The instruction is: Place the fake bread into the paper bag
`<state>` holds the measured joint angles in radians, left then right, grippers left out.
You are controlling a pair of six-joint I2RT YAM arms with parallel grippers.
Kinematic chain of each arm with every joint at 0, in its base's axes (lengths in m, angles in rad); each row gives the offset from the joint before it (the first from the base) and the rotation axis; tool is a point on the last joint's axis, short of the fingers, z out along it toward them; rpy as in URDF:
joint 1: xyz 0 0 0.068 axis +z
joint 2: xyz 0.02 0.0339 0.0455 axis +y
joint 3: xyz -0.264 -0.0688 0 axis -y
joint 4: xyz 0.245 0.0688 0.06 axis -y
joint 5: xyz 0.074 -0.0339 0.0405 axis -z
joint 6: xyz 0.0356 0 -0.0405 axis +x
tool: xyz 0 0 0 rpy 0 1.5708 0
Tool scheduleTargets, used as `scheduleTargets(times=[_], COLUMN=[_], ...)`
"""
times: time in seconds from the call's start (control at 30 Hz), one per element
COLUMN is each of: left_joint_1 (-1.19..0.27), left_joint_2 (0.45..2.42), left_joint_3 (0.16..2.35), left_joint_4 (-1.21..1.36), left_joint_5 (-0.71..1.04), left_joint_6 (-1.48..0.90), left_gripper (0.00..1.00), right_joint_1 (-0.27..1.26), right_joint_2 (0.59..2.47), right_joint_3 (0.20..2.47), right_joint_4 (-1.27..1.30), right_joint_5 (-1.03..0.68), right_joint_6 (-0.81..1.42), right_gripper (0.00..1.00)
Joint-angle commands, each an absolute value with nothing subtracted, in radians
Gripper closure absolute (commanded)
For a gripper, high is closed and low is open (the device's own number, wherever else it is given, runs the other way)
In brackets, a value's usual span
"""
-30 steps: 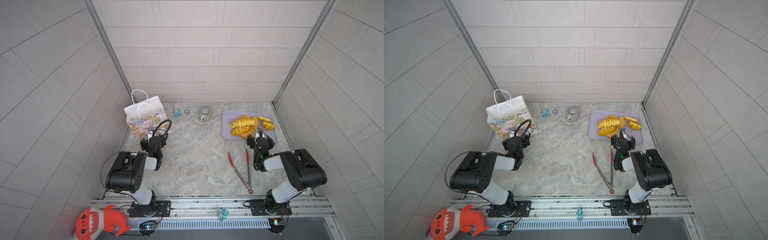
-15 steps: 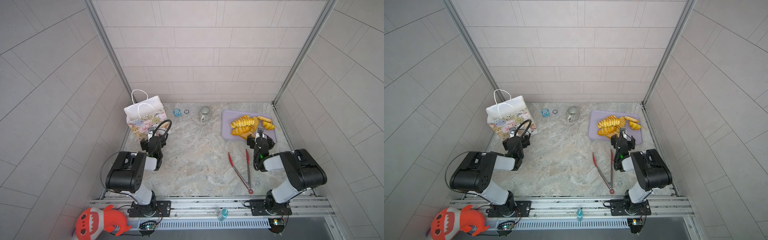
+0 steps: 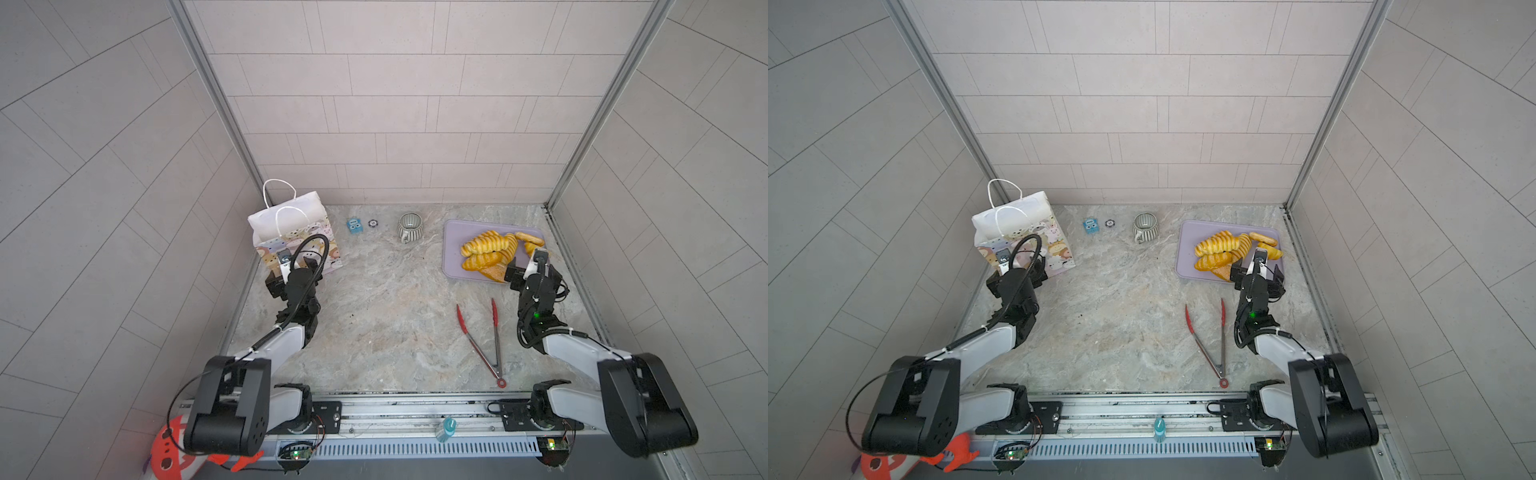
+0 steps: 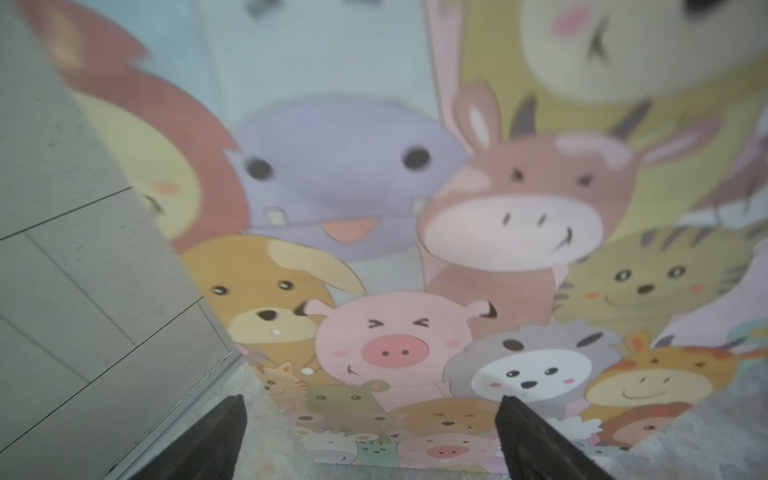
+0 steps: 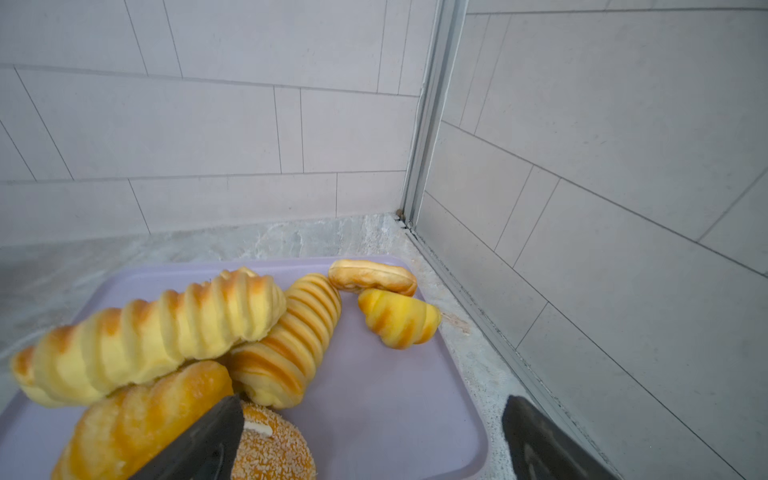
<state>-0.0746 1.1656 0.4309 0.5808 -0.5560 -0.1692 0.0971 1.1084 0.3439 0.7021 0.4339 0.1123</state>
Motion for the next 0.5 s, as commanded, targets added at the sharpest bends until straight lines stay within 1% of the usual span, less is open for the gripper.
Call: scheduleTargets(times=[0.0,0.1,0.17,0.2,0.27,0.3,0.37,0.4,0.47], left_joint_1=[-0.077,-0.077,-0.075,-0.073,-0.068,-0.068,-0.067,-0.068,-0.069], left_joint_2=[1.038,0.944,0.89,0.867,0.825,0.814,0.811,0.818,0.853], left_joint_3=[0.536,0.641,0.705,0.728,0.774,0.803,0.883,0.921,1.029], left_joint_4=[0.215,-0.093,-0.292,-0.345,-0.422,-0.447,-0.519,-0.556,-0.648], left_joint_5=[-0.652,-0.675,-0.675,-0.633,-0.49,-0.428,-0.305,-0.262,-0.183], left_joint_6=[-0.351,-0.517,-0.646,-0.662,-0.66,-0.656,-0.636,-0.622,-0.578], left_gripper=[0.0,0.0,0.0,0.0,0.0,0.0,0.0,0.0,0.05], right_joint_1=[0.095,0.094,0.093,0.093,0.092,0.092,0.09,0.09,0.09], right_joint_2=[0.94,0.836,0.8,0.789,0.75,0.725,0.672,0.663,0.684], right_joint_3=[0.422,0.555,0.648,0.683,0.743,0.751,0.769,0.792,0.869], right_joint_4=[0.332,-0.026,-0.213,-0.27,-0.385,-0.397,-0.4,-0.42,-0.502], right_joint_5=[0.506,0.552,0.507,0.481,0.432,0.386,0.251,0.2,0.11], right_joint_6=[0.272,0.4,0.423,0.43,0.481,0.486,0.48,0.482,0.479], right_gripper=[0.01,0.01,0.01,0.01,0.01,0.02,0.2,0.24,0.27])
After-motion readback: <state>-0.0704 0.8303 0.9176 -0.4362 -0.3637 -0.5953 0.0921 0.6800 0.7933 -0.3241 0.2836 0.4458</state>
